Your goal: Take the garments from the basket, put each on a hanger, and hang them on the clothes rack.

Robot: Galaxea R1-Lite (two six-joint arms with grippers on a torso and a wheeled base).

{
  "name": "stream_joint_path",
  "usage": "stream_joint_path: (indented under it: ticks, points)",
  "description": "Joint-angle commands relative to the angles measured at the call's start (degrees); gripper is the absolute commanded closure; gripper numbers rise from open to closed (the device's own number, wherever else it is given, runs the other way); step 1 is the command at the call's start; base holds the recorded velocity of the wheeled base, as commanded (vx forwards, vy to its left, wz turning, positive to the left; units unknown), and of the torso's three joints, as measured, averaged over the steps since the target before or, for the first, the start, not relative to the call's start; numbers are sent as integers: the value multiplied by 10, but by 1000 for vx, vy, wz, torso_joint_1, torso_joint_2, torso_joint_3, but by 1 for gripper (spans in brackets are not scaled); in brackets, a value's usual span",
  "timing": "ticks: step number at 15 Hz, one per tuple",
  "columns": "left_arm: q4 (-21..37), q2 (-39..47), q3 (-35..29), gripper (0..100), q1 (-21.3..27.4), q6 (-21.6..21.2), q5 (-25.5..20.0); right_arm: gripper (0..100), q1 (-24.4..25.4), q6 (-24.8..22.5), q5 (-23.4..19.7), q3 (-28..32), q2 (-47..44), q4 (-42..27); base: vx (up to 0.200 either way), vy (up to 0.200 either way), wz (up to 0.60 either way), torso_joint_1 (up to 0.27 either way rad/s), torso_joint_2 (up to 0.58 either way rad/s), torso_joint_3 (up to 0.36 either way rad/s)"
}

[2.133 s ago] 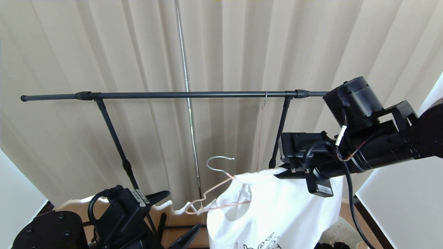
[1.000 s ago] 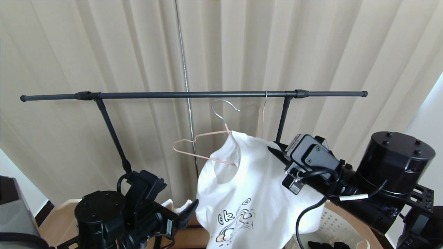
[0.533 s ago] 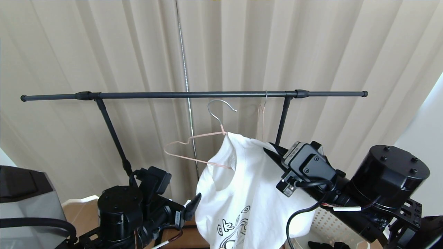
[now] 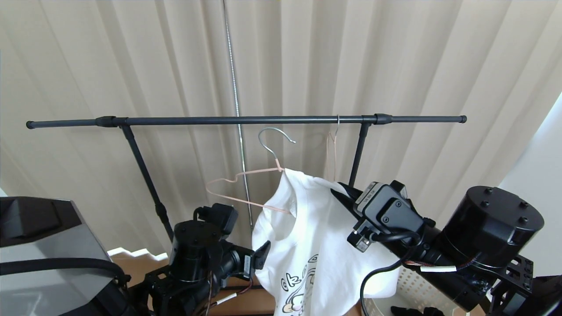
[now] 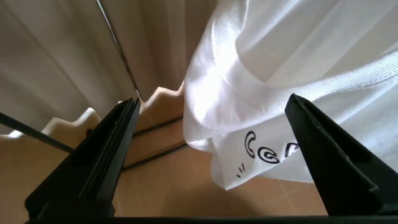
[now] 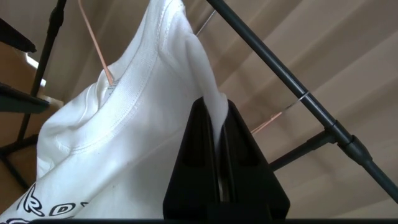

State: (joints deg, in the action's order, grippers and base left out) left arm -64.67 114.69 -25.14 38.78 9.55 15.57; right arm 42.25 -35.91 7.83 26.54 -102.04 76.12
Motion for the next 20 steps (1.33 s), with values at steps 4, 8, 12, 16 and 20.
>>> stream_joint_path:
  ticks: [4,8,12,16,20]
  points:
    - [132,18,-125,0,3,75,22,100,0,0,0,2,4,1,0,0,0,0,0,0]
    - [138,59,-158,0,2,79,61,100,0,0,0,1,17,1,0,0,0,0,0,0]
    - [138,120,-194,0,2,78,118,100,0,0,-1,-2,27,0,0,0,0,0,0,0]
    - [139,120,-192,0,-9,77,119,100,-1,1,-1,-3,27,0,0,0,0,0,0,0]
    - [135,92,-152,0,-28,75,128,100,-27,11,-4,0,22,0,0,0,0,0,0,0]
